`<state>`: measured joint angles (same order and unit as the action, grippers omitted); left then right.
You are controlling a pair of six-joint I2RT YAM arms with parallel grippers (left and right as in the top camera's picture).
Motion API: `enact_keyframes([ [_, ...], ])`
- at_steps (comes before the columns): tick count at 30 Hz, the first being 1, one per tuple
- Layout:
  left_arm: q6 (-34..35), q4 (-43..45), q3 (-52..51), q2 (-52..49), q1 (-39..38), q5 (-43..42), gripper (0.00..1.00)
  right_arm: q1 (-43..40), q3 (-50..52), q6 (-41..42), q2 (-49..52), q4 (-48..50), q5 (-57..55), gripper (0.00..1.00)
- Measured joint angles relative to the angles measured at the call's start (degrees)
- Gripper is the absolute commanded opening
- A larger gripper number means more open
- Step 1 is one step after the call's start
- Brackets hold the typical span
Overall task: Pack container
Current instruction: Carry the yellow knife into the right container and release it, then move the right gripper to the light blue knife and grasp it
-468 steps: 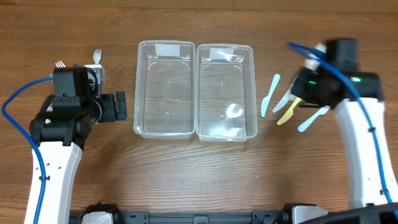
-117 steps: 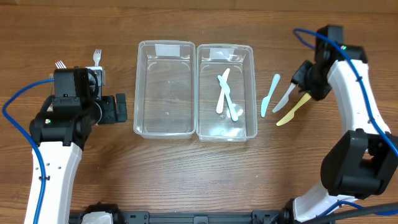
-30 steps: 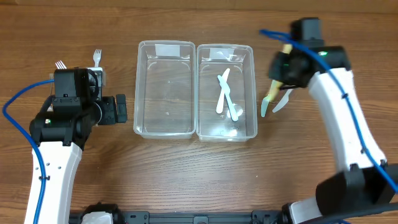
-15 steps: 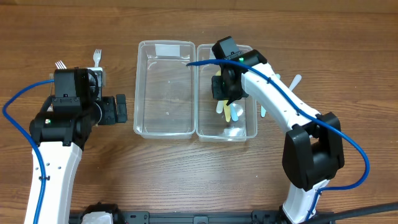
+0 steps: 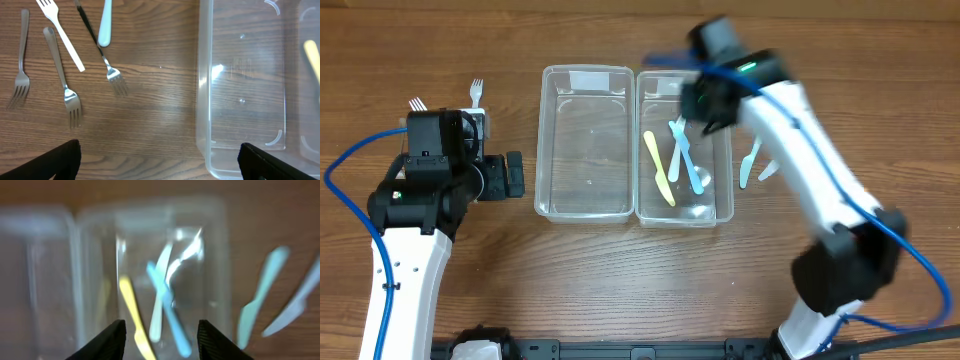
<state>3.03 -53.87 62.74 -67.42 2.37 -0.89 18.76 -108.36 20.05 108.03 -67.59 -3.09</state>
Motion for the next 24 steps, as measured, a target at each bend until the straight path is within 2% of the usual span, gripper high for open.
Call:
enact_keyframes([
  [3, 0.0, 0.0, 0.0, 0.0, 0.0, 0.0, 1.00, -9.3, -6.8, 1.8, -4.0, -1.1, -0.3, 0.59],
  [5, 0.0, 0.0, 0.0, 0.0, 0.0, 0.0, 1.00, -16.2, -7.6, 2.6, -6.0, -1.9, -0.7, 0.65],
  [10, 0.0, 0.0, 0.0, 0.0, 0.0, 0.0, 1.00, -25.4, -7.4, 2.8, -1.7, -4.7, -0.3, 0.68],
  [18, 0.0, 0.0, 0.0, 0.0, 0.0, 0.0, 1.00, -28.2, -6.2, 2.4, 15.6, -5.5, 1.4, 0.69],
  [24, 0.0, 0.0, 0.0, 0.0, 0.0, 0.0, 1.00, -28.1, -5.9, 2.4, 21.6, -5.9, 2.1, 0.70],
])
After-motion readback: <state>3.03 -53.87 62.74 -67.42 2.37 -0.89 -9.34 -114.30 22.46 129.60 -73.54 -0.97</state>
